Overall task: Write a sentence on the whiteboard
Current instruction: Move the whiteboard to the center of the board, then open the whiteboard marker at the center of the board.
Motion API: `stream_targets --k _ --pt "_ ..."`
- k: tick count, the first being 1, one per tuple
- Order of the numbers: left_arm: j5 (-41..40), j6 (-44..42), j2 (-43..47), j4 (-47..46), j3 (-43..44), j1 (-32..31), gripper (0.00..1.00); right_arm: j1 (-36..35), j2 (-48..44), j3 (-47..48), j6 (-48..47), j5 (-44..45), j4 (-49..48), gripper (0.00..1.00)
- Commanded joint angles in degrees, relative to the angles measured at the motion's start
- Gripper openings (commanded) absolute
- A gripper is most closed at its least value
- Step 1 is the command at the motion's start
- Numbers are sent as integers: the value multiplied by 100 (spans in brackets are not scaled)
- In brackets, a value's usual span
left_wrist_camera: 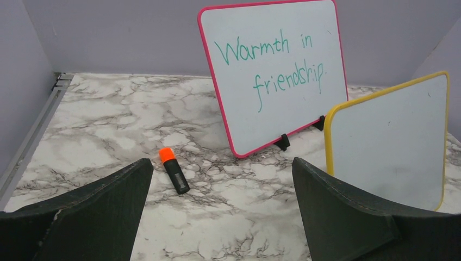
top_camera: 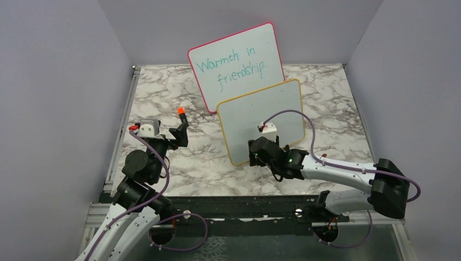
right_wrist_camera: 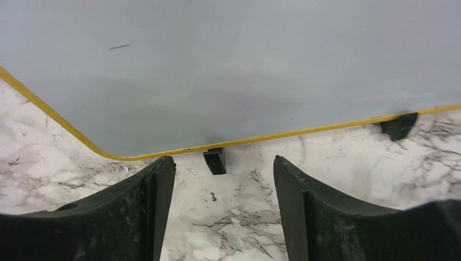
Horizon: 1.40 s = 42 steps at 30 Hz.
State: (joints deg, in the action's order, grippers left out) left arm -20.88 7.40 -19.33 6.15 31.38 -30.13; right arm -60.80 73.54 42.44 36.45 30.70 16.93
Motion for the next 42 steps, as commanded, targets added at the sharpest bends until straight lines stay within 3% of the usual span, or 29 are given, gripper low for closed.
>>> stream_targets --k 1,5,9,19,23,34,42 --pt "-143 -41 87 -18 53 8 99 -29 -343 309 667 1068 1321 74" --pt "-172 -28 105 -19 40 7 99 117 -593 444 1231 1478 2320 80" --pt "-163 -10 114 -55 27 7 99 756 -876 324 1500 1137 2687 80" --pt "-100 1 0 -9 60 -31 99 2558 -1553 -120 1842 443 2958 78" --pt "-112 -2 -33 -44 49 -63 99 3493 -1530 -325 1603 -248 2707 77" --pt "-15 -36 -77 -22 60 -140 99 5364 -1204 -1123 1349 -1670 1946 63" --pt "70 -71 -114 -77 44 -214 99 5558 -1013 -1216 1271 -1550 1964 51"
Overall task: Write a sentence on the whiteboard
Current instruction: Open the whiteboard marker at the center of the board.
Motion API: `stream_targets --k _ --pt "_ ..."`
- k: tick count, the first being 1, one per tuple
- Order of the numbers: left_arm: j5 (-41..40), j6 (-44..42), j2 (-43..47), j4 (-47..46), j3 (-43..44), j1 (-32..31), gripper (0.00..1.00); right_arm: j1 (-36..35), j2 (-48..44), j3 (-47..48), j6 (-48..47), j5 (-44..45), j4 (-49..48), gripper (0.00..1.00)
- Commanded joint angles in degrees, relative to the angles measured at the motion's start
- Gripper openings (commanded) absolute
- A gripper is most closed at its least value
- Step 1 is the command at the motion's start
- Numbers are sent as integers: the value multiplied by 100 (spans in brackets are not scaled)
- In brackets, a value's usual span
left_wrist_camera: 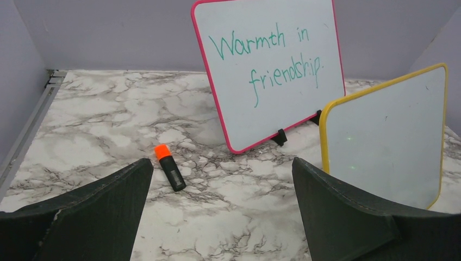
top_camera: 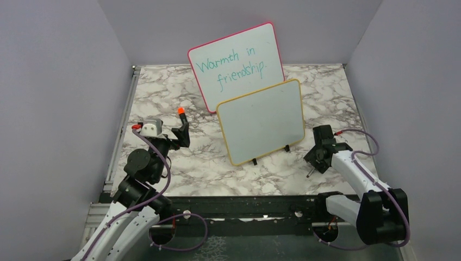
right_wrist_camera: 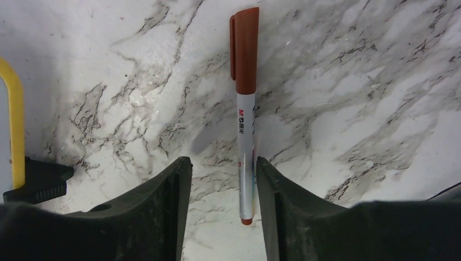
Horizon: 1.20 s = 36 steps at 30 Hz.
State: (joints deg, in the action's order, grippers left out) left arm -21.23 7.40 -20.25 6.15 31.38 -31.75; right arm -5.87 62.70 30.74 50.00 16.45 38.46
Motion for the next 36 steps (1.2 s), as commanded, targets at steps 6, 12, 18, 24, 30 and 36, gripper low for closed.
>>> stream_targets --k 6,12,18,24,30,36 --pt "163 -81 -84 -108 36 -75 99 75 315 -47 -176 -222 -297 36" --pt "362 -104 -181 -153 34 -77 99 71 771 -15 -268 -498 -482 17" --pt "690 -104 -353 -166 97 -77 99 72 600 207 -445 -253 -276 4" --pt "1073 97 -667 8 329 -77 99 62 -24 705 -909 -71 229 0" --pt "1226 192 -1027 463 778 -75 99 65 -684 1186 -1468 -622 423 1" --pt "1667 394 -1655 1211 1604 -76 99 -3 -780 1928 -2269 -1390 636 0"
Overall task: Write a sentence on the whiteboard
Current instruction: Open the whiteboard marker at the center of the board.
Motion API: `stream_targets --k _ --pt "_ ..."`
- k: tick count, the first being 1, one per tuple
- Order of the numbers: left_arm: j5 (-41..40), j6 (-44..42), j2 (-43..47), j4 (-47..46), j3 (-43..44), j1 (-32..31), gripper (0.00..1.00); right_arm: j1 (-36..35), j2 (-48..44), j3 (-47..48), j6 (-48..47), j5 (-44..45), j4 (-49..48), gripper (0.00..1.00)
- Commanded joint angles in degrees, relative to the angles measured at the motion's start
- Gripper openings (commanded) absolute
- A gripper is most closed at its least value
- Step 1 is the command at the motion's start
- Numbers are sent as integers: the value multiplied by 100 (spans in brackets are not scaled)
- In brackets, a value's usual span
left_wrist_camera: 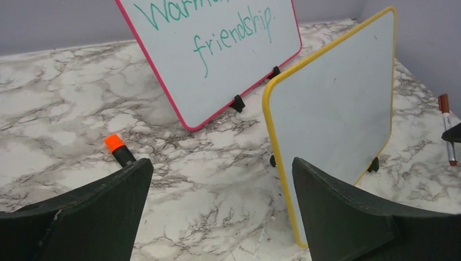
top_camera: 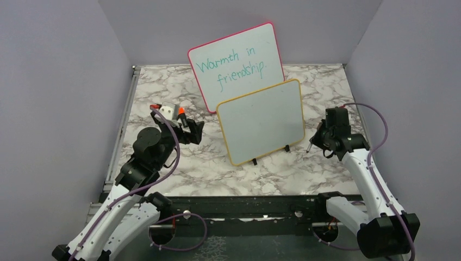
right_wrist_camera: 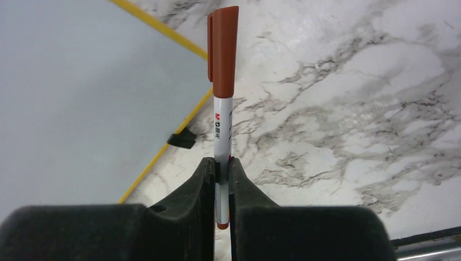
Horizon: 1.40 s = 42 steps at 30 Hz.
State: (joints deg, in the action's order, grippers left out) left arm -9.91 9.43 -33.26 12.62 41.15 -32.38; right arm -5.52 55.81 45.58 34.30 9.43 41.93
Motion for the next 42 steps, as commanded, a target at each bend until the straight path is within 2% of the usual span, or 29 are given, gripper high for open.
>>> stream_targets --k 1,8,13,17,22,31,38,42 --pt "675 195 -498 706 783 -14 99 -71 -92 563 -834 -846 312 1" --pt "1356 320 -1166 1169 1444 -11 99 -309 230 1410 -1831 -1850 507 0" --pt "2016 -35 -1450 1188 1618 -7 99 -483 493 1913 -2374 -2658 580 0" --pt "2538 -431 -1813 1225 1851 -7 99 -926 924 2303 -2791 -3096 709 1" --pt "3183 -433 -2301 841 2045 -6 99 -1488 1445 2685 -3309 -3625 694 1" --pt "3447 1169 -2929 -263 2095 2 99 -2368 2015 3332 -4009 -3723 692 1" --pt "2478 2241 -2750 -416 1852 -5 99 -2872 2058 3407 -4278 -3805 341 1" --pt "2434 2765 -2686 -704 1587 0 95 -2996 1979 3325 -4335 -3865 172 1"
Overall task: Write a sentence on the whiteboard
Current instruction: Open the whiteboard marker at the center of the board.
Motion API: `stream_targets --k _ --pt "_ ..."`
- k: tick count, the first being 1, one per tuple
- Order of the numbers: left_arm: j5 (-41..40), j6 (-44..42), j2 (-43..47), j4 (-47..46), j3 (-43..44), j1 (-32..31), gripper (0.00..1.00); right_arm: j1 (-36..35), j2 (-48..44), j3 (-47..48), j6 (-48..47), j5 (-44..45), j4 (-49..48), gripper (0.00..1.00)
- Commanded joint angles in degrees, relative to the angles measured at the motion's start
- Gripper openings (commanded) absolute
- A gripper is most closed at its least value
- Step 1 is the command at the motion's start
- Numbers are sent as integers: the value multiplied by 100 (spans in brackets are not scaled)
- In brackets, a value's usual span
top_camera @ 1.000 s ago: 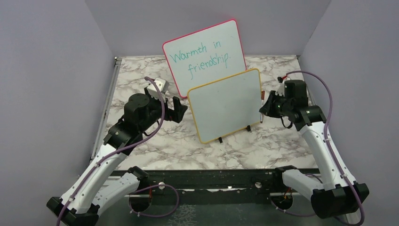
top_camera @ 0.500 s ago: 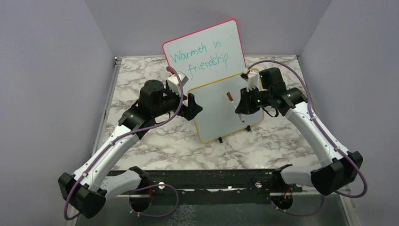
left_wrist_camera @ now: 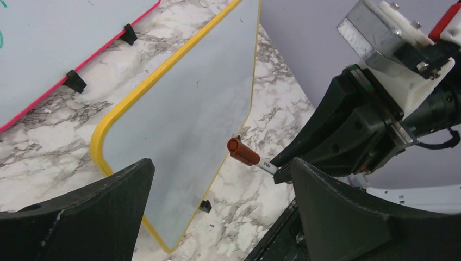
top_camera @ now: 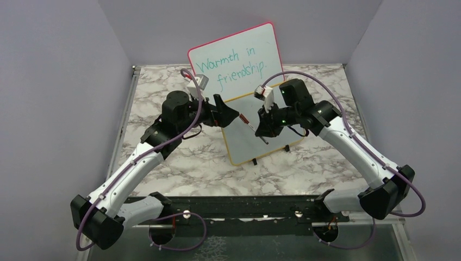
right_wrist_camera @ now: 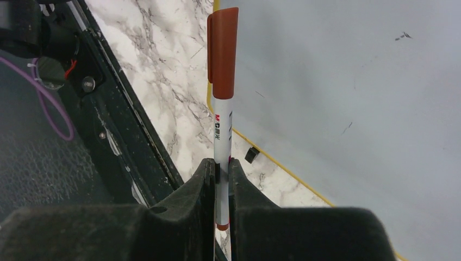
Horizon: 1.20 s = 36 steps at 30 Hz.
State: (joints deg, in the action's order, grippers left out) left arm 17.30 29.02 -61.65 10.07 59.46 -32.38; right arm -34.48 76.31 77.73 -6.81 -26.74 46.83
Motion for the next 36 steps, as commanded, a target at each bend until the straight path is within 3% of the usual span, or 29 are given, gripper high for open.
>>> stream_targets --k 1,21,32,35,36 --pt "-242 917 165 -516 -315 -4 92 -117 -106 76 -224 -311 -371 0" --pt "539 2167 -18 -1909 -961 -5 42 -309 -170 -236 -145 -799 -1104 0" --pt "627 2304 -163 -2170 -1050 -5 18 -333 -194 -326 -159 -700 -1242 1" --pt "657 2359 -134 -2262 -1104 -3 0 -331 -224 -382 -80 -696 -1361 1" --pt "628 2403 -97 -2271 -1128 -5 0 -331 -240 -415 -11 -708 -1444 1"
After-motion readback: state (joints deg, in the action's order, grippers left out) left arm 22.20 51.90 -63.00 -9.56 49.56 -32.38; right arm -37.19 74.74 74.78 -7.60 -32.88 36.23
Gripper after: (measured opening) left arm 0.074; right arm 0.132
